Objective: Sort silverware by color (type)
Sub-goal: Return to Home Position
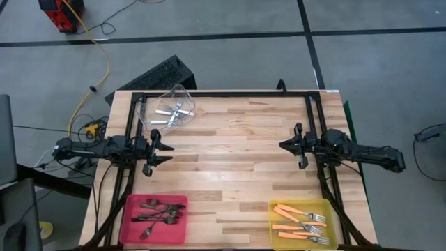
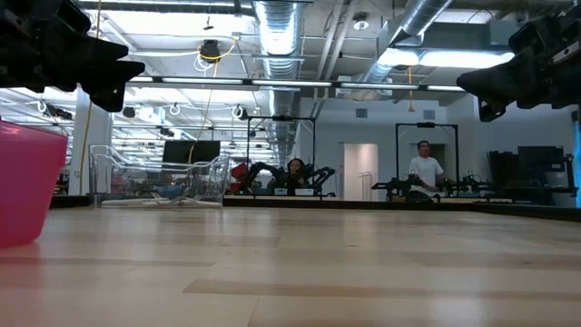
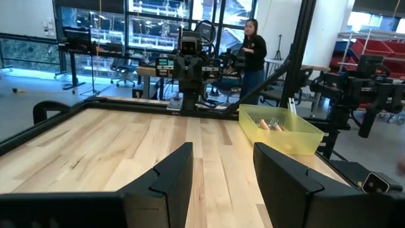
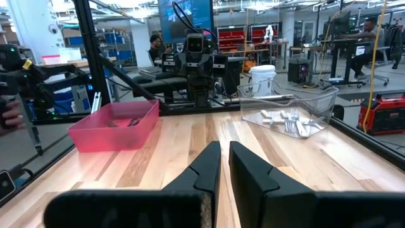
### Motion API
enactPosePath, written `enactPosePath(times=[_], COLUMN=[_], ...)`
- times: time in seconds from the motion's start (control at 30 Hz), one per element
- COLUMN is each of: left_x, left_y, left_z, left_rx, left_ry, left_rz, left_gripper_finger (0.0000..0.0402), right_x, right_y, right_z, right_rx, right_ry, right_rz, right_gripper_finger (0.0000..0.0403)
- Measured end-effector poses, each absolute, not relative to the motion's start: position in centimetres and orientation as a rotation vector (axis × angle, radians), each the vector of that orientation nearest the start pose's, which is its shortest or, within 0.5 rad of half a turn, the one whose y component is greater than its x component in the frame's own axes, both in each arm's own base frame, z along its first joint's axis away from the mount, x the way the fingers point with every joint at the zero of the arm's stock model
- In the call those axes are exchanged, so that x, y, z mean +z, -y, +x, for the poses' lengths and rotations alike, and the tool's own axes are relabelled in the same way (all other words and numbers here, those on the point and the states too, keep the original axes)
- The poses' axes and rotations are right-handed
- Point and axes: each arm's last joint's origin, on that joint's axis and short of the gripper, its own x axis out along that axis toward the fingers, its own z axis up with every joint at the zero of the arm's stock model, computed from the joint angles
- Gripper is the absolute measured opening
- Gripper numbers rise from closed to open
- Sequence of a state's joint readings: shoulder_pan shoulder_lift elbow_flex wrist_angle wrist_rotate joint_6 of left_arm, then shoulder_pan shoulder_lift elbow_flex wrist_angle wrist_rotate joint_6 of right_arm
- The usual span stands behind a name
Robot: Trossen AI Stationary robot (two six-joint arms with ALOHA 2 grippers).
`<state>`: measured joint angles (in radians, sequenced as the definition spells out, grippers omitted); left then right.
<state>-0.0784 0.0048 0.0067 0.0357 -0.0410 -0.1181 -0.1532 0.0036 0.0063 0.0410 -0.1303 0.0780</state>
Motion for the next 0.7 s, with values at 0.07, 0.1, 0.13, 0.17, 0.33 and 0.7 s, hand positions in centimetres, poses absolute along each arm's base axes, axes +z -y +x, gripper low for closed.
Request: enactPosePath(times=[0.07,0.1,0.13,0.17,0.33,0.7], left_x=[16.88,16.88,16.89,16.89,16.89,16.88], left_y=[0.65,0.65,0.64,0.65,0.65,0.65], left_z=[9.73,9.73,9.73,9.73,9.73,9.73], left_rx=[-0.04,-0.04,-0.039,-0.04,-0.041,-0.042], left_ry=[0.035,0.035,0.035,0.035,0.035,0.034], left_rz=[-0.12,-0.12,-0.121,-0.121,-0.111,-0.143], left_gripper_finger=[0.0151,0.0151,0.0151,0.0151,0.0151,0.0151], right_x=[16.92,16.92,16.92,16.92,16.91,16.9], right_y=[1.11,1.11,1.11,1.11,1.11,1.11], right_z=[9.66,9.66,9.66,9.66,9.66,9.67], right_rx=[-0.021,-0.021,-0.021,-0.021,-0.021,-0.021], right_ry=[0.043,0.043,0.043,0.043,0.042,0.041], right_rz=[0.072,0.072,0.072,0.072,0.072,0.073], right_gripper_finger=[0.006,0.006,0.006,0.006,0.006,0.006])
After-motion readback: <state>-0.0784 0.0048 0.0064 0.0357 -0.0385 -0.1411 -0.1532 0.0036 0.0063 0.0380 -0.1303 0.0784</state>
